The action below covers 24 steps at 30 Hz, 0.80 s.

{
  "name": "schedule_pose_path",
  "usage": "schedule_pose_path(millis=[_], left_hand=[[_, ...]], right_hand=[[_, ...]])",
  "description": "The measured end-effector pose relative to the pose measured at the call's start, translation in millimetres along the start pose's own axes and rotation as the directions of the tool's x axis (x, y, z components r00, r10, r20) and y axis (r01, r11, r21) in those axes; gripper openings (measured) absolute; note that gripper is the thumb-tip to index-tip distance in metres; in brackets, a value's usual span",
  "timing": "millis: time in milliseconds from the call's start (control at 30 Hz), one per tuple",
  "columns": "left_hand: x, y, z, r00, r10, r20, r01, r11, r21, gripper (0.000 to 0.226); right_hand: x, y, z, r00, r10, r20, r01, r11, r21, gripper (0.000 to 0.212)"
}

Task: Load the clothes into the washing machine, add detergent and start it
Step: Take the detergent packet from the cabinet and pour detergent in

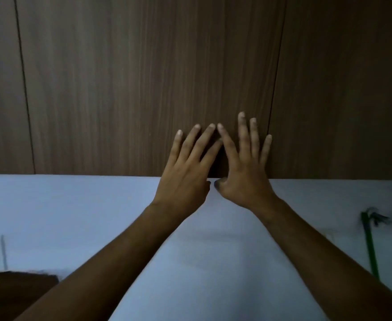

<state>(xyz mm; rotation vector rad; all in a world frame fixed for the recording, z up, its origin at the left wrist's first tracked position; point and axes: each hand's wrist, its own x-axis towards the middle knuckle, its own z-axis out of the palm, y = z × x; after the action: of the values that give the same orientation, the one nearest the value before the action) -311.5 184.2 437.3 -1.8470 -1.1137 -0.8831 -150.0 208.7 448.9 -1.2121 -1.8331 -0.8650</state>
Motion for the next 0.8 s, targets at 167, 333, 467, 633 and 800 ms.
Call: schedule_pose_path(millis=[167,333,467,633,800], left_hand=[[22,7,18,0.999,-0.023,0.028,0.017,0.983,0.184,0.106],[23,9,27,0.998,-0.029,-0.051,0.038,0.983,0.180,0.094],[24,14,22,0.998,-0.029,-0.055,0.039,0.983,0.181,0.089],[19,24,5,1.000,-0.020,0.005,0.019,0.975,0.223,0.067],[7,38,-14,0.999,-0.030,-0.032,0.035,0.985,0.172,0.061]], right_hand=[[3,6,10,0.998,0.033,0.049,-0.030,0.997,-0.078,0.137],[2,5,25,0.993,0.070,-0.096,-0.085,0.983,-0.163,0.106],[-1,4,24,0.993,0.050,-0.108,-0.070,0.978,-0.199,0.094],[-7,-7,8,0.992,0.107,-0.062,-0.120,0.959,-0.255,0.080],[-26,-19,-28,0.990,0.134,-0.035,-0.138,0.944,-0.299,0.084]])
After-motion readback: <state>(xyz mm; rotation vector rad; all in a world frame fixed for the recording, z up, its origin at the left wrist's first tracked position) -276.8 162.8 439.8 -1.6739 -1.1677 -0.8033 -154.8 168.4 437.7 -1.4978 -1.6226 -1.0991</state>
